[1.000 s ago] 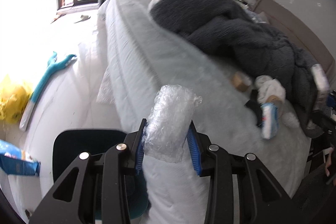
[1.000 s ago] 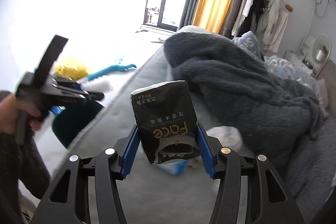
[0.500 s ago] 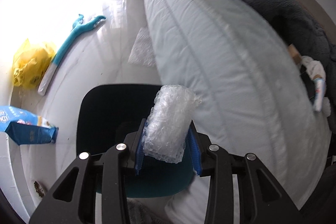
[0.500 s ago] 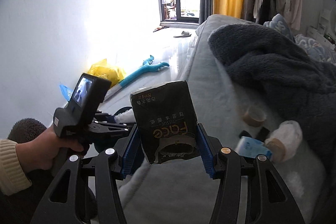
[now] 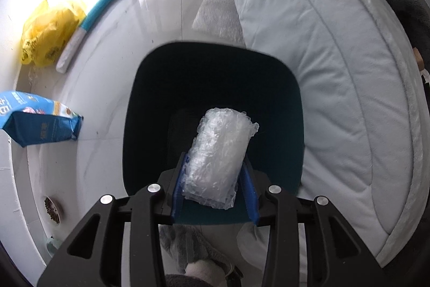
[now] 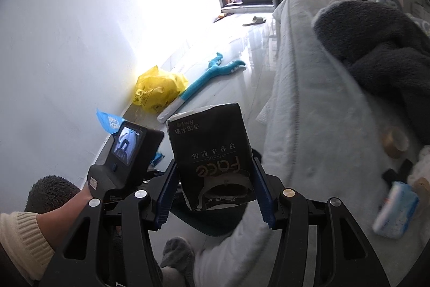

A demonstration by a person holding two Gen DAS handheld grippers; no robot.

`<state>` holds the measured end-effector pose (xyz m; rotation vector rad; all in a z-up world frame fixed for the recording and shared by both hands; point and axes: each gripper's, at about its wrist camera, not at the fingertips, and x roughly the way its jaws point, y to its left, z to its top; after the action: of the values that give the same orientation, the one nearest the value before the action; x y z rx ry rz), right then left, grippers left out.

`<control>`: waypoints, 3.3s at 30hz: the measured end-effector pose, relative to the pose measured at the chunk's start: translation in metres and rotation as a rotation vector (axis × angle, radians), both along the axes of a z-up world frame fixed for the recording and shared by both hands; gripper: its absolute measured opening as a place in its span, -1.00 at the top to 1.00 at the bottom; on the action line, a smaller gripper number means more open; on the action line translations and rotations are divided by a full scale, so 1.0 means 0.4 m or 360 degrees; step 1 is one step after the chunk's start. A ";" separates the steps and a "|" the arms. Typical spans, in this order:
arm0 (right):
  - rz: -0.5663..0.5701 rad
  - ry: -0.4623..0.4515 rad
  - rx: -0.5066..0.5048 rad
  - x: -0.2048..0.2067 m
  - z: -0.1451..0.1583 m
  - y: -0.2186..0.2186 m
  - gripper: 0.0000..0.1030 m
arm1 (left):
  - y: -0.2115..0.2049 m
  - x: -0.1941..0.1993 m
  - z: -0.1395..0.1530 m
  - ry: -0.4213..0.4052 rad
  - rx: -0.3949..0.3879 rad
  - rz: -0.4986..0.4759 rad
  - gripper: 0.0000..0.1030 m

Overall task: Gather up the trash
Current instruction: 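Open the left tool over the bin while the right tool releases the tissue pack, then move both tools back toward the items on the bed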

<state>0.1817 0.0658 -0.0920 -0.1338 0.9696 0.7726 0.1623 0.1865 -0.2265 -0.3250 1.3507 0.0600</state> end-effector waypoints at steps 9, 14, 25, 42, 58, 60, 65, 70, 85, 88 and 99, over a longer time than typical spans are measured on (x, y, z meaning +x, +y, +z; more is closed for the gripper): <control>0.0049 0.0178 -0.0097 0.076 -0.119 0.110 -0.06 | 0.044 -0.037 -0.023 0.0103 -0.0070 0.0005 0.13; 0.0047 0.0258 -0.0128 0.104 -0.166 0.147 -0.06 | 0.068 -0.061 0.001 0.0099 -0.0030 0.0002 -0.22; 0.0074 0.0359 -0.0239 0.126 -0.277 0.231 -0.06 | 0.148 -0.099 0.115 -0.0191 0.0072 0.0096 -0.57; 0.0054 0.0458 -0.0452 0.132 -0.417 0.264 -0.07 | 0.162 -0.134 0.316 -0.0824 0.0245 0.0158 -0.62; 0.0047 0.0450 -0.0442 0.111 -0.387 0.251 -0.63 | 0.132 -0.184 0.464 -0.1315 0.0309 0.0158 -0.85; 0.0043 0.0443 -0.0411 0.106 -0.363 0.245 -0.63 | 0.120 -0.192 0.482 -0.1361 0.0313 0.0140 -0.86; 0.0036 0.0374 -0.0301 0.094 -0.277 0.224 -0.67 | 0.103 -0.204 0.501 -0.1414 0.0261 0.0110 -0.87; 0.0016 0.0237 -0.0221 0.086 -0.179 0.192 -0.73 | 0.103 -0.207 0.515 -0.1442 0.0241 0.0118 -0.87; -0.0217 0.0036 0.0014 0.111 -0.018 0.005 -0.82 | 0.000 -0.169 0.567 -0.1509 0.0250 0.0071 -0.91; -0.0278 -0.0009 0.0037 0.116 0.006 -0.047 -0.84 | -0.040 -0.153 0.572 -0.1507 0.0233 0.0020 -0.92; -0.0411 -0.0186 0.0071 0.099 0.081 -0.209 -0.85 | -0.187 -0.106 0.578 -0.1475 0.0213 -0.0124 -0.92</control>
<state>0.2212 -0.0177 -0.0596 -0.0137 0.8386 0.5426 0.1200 0.1117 0.0046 -0.1475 0.4356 -0.0624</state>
